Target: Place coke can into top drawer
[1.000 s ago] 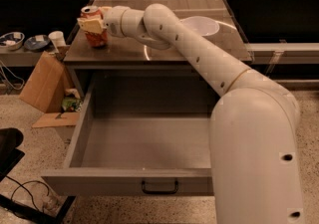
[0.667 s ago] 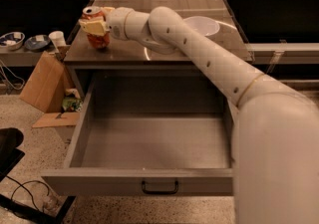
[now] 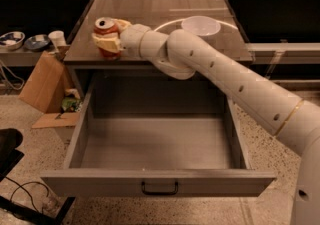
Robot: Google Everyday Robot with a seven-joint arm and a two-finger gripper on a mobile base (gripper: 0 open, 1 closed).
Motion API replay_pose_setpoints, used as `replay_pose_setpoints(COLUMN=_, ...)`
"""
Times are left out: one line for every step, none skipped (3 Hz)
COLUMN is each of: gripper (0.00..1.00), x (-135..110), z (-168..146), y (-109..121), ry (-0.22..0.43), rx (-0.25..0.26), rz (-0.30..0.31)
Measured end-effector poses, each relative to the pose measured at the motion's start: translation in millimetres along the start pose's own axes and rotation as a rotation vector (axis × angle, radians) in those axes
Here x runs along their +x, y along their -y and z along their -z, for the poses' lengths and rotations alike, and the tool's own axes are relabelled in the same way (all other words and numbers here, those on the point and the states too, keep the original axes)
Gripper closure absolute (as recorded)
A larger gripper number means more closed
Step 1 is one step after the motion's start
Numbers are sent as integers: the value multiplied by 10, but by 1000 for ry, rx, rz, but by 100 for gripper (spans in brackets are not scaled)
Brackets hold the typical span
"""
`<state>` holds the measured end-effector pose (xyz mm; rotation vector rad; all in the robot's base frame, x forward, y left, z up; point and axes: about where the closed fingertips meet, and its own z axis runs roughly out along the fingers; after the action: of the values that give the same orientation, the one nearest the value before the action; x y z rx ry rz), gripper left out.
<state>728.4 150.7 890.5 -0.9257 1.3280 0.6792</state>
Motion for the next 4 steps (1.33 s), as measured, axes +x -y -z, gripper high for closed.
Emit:
replay_pose_setpoints(gripper=100, x=-61, z=0, y=11, ry=0, rx=0, rz=0)
replay_pose_setpoints(gripper=100, x=2, z=29, y=18, ry=-3, rx=10, rz=-15)
replay_pose_setpoints(gripper=100, x=-89, z=44, y=4, ry=0, rx=6, rz=-12)
replay_pose_setpoints(gripper=100, x=-342, z=370, y=-501, ry=19, rx=-51, rz=26)
